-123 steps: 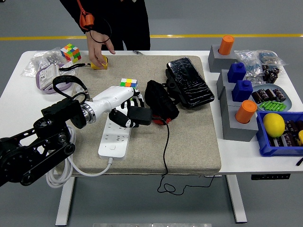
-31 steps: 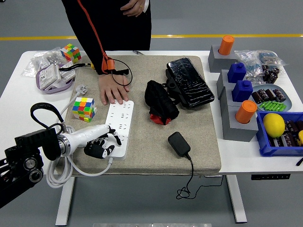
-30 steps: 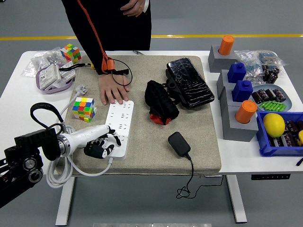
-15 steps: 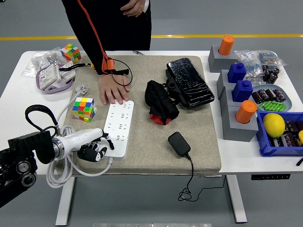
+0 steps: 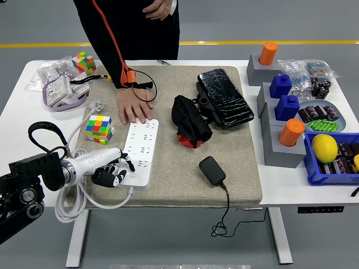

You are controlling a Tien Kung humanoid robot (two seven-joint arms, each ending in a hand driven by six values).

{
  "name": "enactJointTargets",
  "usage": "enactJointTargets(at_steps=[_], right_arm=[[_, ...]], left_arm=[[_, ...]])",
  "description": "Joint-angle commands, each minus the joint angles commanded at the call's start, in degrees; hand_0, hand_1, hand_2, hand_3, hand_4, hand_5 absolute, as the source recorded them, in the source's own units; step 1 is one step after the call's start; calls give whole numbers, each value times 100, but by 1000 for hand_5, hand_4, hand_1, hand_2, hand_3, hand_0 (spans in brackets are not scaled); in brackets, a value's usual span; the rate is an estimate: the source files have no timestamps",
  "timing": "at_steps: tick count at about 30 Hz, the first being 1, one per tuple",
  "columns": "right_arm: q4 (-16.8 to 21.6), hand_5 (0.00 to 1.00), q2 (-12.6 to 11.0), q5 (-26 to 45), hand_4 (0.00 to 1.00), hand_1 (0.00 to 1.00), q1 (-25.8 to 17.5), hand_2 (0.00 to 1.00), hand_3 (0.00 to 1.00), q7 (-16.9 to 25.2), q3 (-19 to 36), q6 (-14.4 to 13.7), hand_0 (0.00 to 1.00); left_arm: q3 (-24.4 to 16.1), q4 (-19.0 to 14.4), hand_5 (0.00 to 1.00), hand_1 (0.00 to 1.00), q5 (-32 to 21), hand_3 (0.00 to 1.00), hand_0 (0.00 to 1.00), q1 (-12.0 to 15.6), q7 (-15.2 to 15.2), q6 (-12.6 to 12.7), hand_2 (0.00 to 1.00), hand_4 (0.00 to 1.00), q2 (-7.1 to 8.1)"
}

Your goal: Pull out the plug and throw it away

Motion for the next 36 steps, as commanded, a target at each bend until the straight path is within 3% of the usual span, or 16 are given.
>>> enactJointTargets(at_steps=[11, 22, 36], right_arm=[[0, 476, 6, 22, 998, 677, 3, 685, 603, 14, -27, 1, 639], [0, 476, 6, 28, 998, 676, 4, 685, 605, 17, -30, 1, 639], [0, 475, 8, 20, 998, 677, -2, 686, 606, 11, -30, 2, 640]], left_arm=[[109, 93, 2, 31, -16, 668, 72, -16, 67, -65, 57, 323, -2], [-92, -290, 2, 28, -110, 661, 69, -7, 84, -66, 58, 323, 81], [35, -108, 2, 28, -86, 660, 69, -2, 96, -88, 58, 322, 57]])
